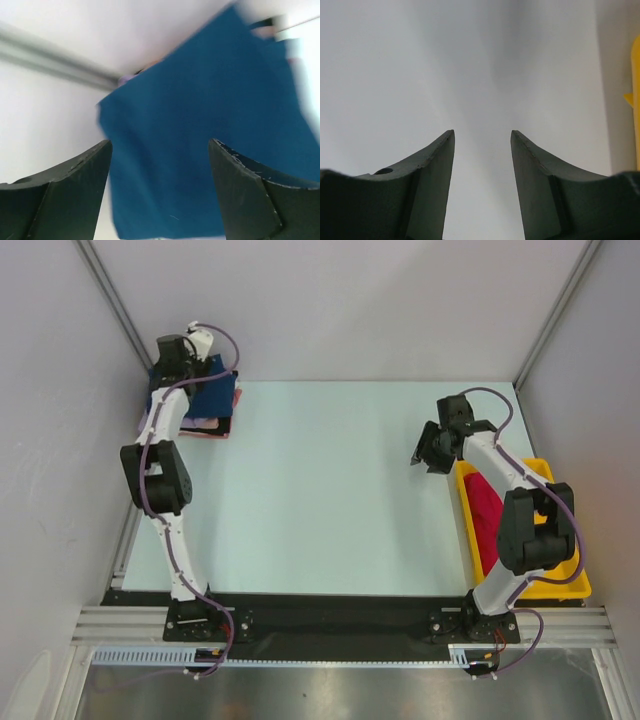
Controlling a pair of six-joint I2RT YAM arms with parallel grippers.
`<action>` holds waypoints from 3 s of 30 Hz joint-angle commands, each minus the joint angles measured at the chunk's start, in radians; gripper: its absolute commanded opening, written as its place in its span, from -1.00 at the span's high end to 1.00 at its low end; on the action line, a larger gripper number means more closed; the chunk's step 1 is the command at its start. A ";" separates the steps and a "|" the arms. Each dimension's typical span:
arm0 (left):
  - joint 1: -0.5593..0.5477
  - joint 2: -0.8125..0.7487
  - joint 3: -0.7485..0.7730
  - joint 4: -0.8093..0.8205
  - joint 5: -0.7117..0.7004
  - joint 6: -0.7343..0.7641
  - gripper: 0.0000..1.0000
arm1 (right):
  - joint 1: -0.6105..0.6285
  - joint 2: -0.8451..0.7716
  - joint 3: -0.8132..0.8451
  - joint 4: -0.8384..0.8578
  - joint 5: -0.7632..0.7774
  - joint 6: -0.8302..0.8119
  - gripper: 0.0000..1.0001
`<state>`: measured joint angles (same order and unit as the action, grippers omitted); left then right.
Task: Fold and stack the t-shirts
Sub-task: Neatly place the folded tshirt to the corner
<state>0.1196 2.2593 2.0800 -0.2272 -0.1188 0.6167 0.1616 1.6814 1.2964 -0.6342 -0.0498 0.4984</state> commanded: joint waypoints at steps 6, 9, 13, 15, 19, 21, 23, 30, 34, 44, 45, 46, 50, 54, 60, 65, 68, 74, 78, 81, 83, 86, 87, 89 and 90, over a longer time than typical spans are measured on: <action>-0.153 0.070 0.190 -0.095 -0.048 -0.119 -0.67 | 0.007 -0.011 -0.023 0.018 -0.001 -0.009 -0.08; -0.153 0.179 0.354 -0.081 -0.137 -0.169 -0.72 | 0.009 -0.015 -0.031 0.016 0.007 -0.009 -0.08; -0.153 0.223 0.341 0.038 -0.177 -0.193 -0.73 | 0.007 -0.012 -0.032 0.008 0.011 -0.011 -0.08; -0.153 0.244 0.345 0.055 -0.167 -0.215 -0.74 | 0.009 -0.008 -0.026 -0.002 0.019 -0.012 -0.08; -0.153 0.302 0.377 0.095 -0.171 -0.232 -0.70 | 0.007 0.008 -0.009 -0.025 0.034 -0.023 -0.08; -0.153 0.330 0.393 0.104 -0.176 -0.232 -0.63 | 0.009 0.018 0.009 -0.042 0.044 -0.029 -0.08; -0.153 0.339 0.393 0.124 -0.168 -0.233 -0.42 | 0.006 0.023 0.021 -0.056 0.048 -0.034 -0.08; -0.155 0.309 0.344 0.173 -0.147 -0.235 0.35 | 0.007 0.047 0.050 -0.061 0.048 -0.034 -0.08; -0.158 0.283 0.327 0.184 -0.142 -0.232 0.51 | 0.007 0.055 0.043 -0.053 0.048 -0.031 -0.08; -0.179 0.180 0.252 0.206 -0.041 -0.201 0.99 | 0.007 0.058 0.029 -0.036 0.041 -0.031 -0.08; -0.181 0.175 0.244 0.201 -0.012 -0.196 0.99 | 0.007 0.057 0.027 -0.038 0.041 -0.032 -0.07; -0.184 0.171 0.236 0.198 0.001 -0.196 0.99 | 0.007 0.057 0.024 -0.038 0.042 -0.032 -0.08; -0.199 0.146 0.183 0.218 0.030 -0.166 0.99 | 0.006 0.047 0.018 -0.039 0.044 -0.038 -0.08; -0.201 0.186 0.176 0.207 0.006 -0.144 0.68 | 0.006 0.040 0.014 -0.041 0.044 -0.038 -0.08; -0.199 0.255 0.207 0.140 -0.044 -0.100 -0.51 | 0.003 0.034 0.012 -0.051 0.045 -0.041 -0.08; -0.199 0.163 0.160 0.109 0.038 -0.170 -0.74 | 0.003 0.032 0.011 -0.055 0.045 -0.041 -0.07; -0.201 0.077 0.080 0.121 0.168 -0.213 -0.76 | 0.004 0.031 0.009 -0.047 0.042 -0.037 -0.07; -0.218 0.045 0.140 -0.125 0.219 -0.227 -0.85 | 0.001 0.020 -0.008 -0.029 0.031 -0.040 -0.08; -0.244 -0.058 0.018 -0.271 0.193 -0.181 -0.98 | -0.013 -0.015 -0.035 -0.004 0.013 -0.035 -0.08; -0.236 -0.180 -0.139 -0.255 0.160 -0.204 -0.99 | -0.017 -0.037 -0.046 0.008 0.002 -0.038 -0.08; -0.201 -0.274 -0.208 -0.209 0.145 -0.260 -0.99 | -0.017 -0.057 -0.063 0.016 0.001 -0.035 -0.08; -0.124 -0.369 -0.294 -0.134 0.185 -0.380 -0.94 | -0.017 -0.080 -0.085 0.033 -0.019 -0.029 -0.08; -0.079 -0.385 -0.325 -0.111 0.183 -0.408 -0.91 | -0.016 -0.081 -0.088 0.034 -0.024 -0.027 -0.08; -0.016 -0.412 -0.353 -0.040 0.160 -0.484 -0.88 | -0.013 -0.080 -0.088 0.034 -0.025 -0.018 -0.08; 0.006 -0.411 -0.360 -0.028 0.148 -0.512 -0.86 | -0.011 -0.081 -0.086 0.036 -0.027 -0.015 -0.08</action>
<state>0.0212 1.9125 1.7519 -0.3748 0.0578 0.2592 0.1467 1.6302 1.2144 -0.6281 -0.0593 0.4706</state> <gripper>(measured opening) 0.939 0.541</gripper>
